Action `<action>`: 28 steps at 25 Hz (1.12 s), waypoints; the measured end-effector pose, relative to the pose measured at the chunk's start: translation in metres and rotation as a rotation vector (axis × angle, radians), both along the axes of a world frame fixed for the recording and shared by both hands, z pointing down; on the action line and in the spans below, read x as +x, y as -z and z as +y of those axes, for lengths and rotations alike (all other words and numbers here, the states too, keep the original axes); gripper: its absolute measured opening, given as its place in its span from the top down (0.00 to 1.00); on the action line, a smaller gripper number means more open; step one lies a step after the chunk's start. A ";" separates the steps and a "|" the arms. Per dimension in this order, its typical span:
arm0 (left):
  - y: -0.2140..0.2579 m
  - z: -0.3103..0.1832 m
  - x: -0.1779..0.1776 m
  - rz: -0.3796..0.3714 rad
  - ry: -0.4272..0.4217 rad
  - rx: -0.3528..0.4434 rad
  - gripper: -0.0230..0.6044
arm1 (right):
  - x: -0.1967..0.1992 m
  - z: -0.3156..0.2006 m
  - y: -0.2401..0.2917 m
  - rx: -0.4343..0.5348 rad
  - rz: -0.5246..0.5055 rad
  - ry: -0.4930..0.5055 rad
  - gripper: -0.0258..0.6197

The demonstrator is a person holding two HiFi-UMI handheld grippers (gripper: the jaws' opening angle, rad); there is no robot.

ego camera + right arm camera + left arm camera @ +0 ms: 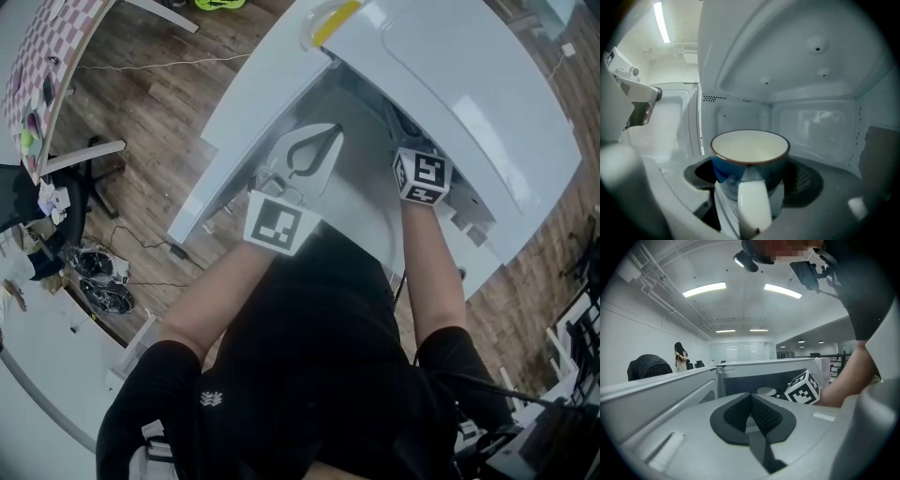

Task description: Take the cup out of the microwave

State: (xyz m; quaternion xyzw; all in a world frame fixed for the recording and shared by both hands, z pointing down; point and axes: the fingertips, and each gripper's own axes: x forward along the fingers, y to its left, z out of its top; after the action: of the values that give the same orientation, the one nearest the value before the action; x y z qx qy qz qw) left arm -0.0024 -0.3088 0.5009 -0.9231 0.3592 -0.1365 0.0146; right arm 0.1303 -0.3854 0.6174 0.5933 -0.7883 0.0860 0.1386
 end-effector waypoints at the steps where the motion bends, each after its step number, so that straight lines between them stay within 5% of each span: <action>1: 0.000 0.001 -0.001 0.000 -0.001 0.000 0.96 | 0.001 0.003 0.001 0.002 0.001 0.000 0.34; 28: 0.056 0.075 -0.033 0.058 0.008 0.071 0.96 | -0.037 0.117 0.047 0.003 -0.002 0.027 0.34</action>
State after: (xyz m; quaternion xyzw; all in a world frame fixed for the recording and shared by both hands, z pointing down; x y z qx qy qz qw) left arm -0.0354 -0.2343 0.4445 -0.9242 0.3676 -0.0969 0.0363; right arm 0.0929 -0.2687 0.5704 0.5827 -0.7965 0.0834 0.1380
